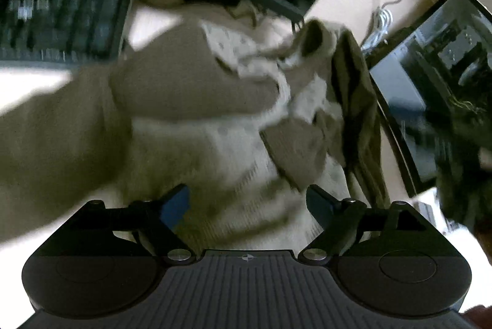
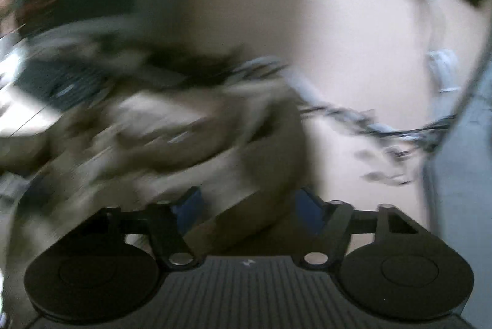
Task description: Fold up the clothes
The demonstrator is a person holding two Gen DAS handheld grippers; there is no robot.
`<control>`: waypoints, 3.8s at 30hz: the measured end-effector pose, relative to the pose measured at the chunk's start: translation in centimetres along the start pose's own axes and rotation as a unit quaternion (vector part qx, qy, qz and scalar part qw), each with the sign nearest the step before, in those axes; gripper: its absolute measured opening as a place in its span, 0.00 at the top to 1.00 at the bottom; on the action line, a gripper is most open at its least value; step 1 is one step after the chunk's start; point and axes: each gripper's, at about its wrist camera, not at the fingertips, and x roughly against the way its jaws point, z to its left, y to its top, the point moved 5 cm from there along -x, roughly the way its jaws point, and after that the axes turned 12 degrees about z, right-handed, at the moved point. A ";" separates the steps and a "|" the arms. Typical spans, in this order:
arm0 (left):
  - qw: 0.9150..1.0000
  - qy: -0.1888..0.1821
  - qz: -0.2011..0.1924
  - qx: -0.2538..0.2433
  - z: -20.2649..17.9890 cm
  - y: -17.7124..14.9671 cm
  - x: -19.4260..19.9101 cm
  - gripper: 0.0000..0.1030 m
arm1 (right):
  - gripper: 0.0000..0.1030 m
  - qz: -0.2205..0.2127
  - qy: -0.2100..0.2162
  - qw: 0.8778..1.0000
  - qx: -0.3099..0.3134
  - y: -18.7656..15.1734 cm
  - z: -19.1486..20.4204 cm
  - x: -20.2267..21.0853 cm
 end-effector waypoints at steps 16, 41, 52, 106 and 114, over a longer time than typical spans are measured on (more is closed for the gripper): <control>0.986 0.127 -0.067 -0.083 0.8 7.5 4.0 0.20 | 0.62 -0.028 -0.110 0.993 -0.033 2.9 -3.7 0.2; 0.968 0.179 -0.051 -0.169 -2.6 0.0 8.8 0.13 | 0.34 0.095 0.534 0.814 -0.208 8.9 10.8 -12.1; 0.948 0.143 -0.086 -0.269 -6.2 2.0 9.0 0.04 | 0.34 0.021 0.634 0.750 -0.186 10.8 12.8 -3.2; 0.969 0.017 -0.081 -0.234 -3.8 -2.1 10.1 0.83 | 0.55 -0.049 0.031 0.995 0.082 -0.4 5.6 3.0; 0.964 0.054 -0.155 -0.211 -2.0 -3.6 17.5 0.75 | 0.42 -0.070 0.027 0.963 0.259 -0.1 11.3 2.3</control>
